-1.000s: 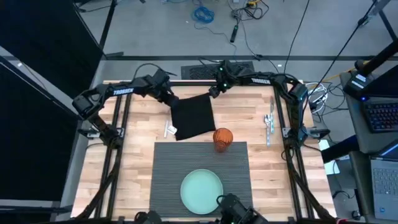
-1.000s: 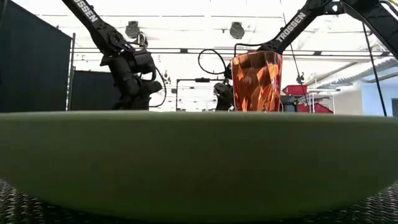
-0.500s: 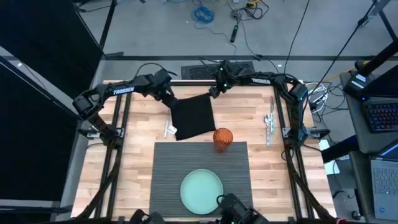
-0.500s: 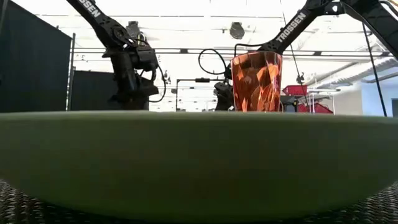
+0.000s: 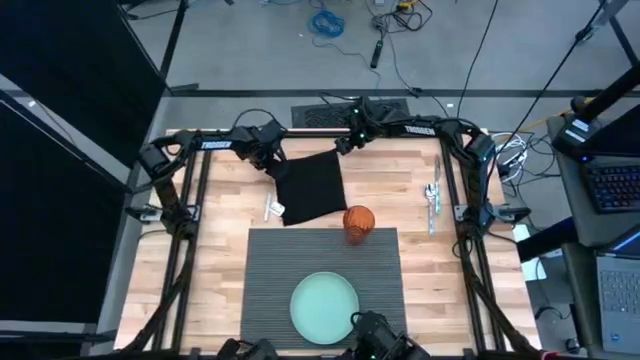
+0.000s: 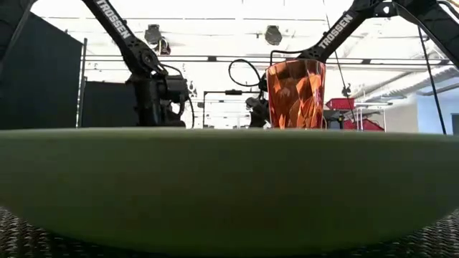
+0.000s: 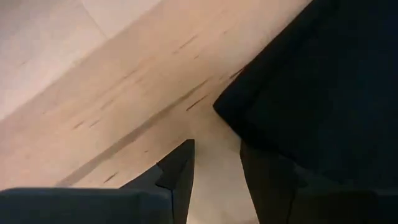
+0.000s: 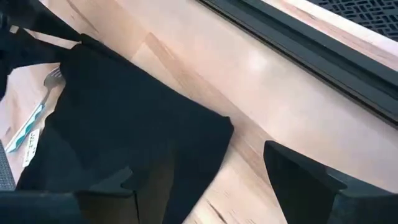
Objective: Set table place
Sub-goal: Fold the black napkin
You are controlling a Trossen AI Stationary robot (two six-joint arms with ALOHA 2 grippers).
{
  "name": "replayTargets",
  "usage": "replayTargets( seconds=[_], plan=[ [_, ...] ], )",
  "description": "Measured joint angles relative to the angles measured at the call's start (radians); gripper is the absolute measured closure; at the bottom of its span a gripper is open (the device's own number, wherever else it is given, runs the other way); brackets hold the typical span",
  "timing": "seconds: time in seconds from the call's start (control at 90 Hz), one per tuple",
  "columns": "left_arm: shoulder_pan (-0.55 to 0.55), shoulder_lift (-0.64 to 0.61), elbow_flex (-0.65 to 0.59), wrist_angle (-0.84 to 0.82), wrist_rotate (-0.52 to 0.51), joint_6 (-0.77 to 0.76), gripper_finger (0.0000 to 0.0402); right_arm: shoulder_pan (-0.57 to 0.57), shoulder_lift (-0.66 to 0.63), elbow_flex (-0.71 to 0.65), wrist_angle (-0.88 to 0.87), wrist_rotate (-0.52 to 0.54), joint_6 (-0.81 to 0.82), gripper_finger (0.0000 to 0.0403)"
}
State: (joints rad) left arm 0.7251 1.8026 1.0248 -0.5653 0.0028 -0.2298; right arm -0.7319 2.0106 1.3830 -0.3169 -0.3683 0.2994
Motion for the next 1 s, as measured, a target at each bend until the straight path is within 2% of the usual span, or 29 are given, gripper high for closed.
replayTargets(
  seconds=[0.178, 0.333, 0.6, 0.789, 0.878, 1.0],
  plan=[
    [-0.008, -0.009, 0.000, -0.004, -0.004, 0.003, 0.0283, 0.002, 0.000, 0.000, 0.000, 0.000, -0.004, 0.0172],
    [0.001, -0.042, 0.020, -0.081, -0.019, 0.032, 0.0283, 0.000, 0.000, 0.000, -0.001, 0.000, -0.008, 0.0172],
    [0.008, -0.100, 0.087, -0.085, 0.022, 0.045, 0.0283, 0.001, 0.000, 0.000, -0.002, -0.007, -0.014, 0.0172],
    [0.009, -0.071, 0.090, -0.093, 0.023, 0.060, 0.0283, -0.002, -0.004, 0.000, -0.044, -0.116, 0.009, 0.0172],
    [0.012, -0.061, 0.090, -0.093, 0.026, 0.065, 0.0283, -0.002, -0.008, 0.033, -0.112, -0.157, -0.043, 0.0172],
    [0.014, -0.054, 0.090, -0.095, 0.041, 0.072, 0.0283, 0.001, -0.012, 0.120, -0.223, -0.154, -0.217, 0.0172]
  ],
)
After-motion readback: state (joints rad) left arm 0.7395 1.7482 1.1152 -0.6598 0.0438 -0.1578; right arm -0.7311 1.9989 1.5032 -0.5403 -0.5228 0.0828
